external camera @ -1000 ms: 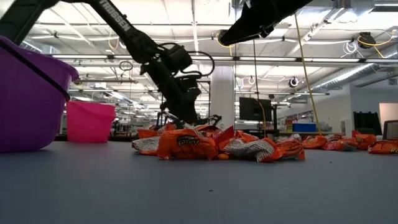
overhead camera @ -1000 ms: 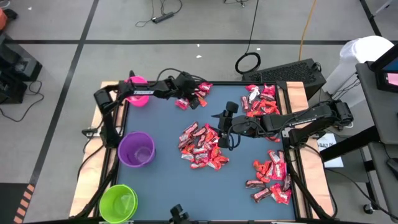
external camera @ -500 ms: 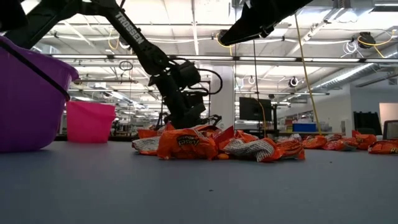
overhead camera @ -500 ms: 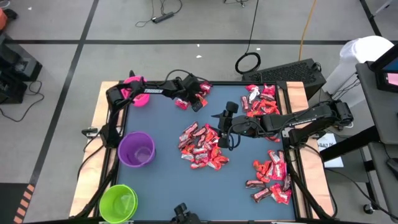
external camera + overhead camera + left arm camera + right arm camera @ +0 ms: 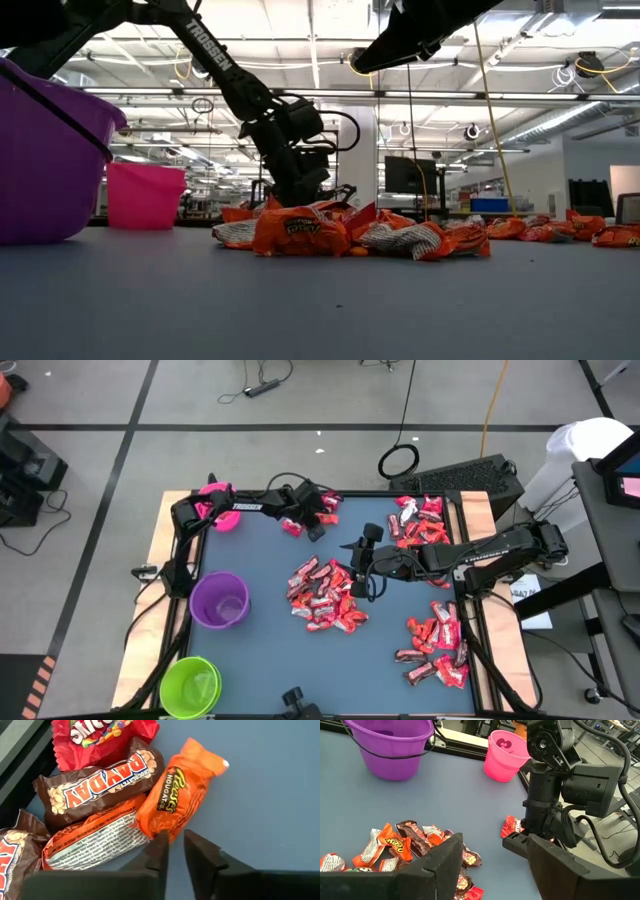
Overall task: Organize candy in baskets
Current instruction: Put the orange chocolate into the pink bucket
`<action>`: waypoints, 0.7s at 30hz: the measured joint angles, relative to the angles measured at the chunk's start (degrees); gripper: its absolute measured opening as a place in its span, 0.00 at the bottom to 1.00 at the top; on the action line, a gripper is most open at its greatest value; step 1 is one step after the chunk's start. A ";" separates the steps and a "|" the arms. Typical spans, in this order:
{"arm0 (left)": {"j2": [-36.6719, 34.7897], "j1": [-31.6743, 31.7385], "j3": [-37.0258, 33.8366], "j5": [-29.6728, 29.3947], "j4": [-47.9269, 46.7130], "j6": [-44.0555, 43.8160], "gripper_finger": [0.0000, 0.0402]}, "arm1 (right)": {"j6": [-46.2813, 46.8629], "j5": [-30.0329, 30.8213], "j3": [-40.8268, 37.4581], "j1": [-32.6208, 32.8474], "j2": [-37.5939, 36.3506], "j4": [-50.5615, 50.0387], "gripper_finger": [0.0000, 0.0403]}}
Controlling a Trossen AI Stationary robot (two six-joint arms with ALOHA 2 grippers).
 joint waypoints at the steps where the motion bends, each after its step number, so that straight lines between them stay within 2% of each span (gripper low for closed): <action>1: 0.00 0.00 0.00 -0.01 0.00 0.94 0.08 | 0.00 0.01 0.00 0.01 0.00 0.00 0.52; 4: 0.00 0.00 0.00 -0.98 -0.05 2.56 0.02 | 0.00 0.01 0.00 0.00 0.00 0.00 0.52; 12: -0.11 -0.12 -0.02 -1.17 -4.42 4.86 0.01 | -0.02 0.02 0.00 0.00 0.00 -0.02 0.52; 15: -0.96 -0.45 -0.09 -3.33 -8.11 6.56 0.00 | -0.02 0.00 0.00 0.02 0.00 -0.04 0.52; 21: -4.88 -1.78 -0.11 -4.74 -7.61 7.60 0.01 | -0.63 0.02 0.00 0.02 0.00 0.01 0.52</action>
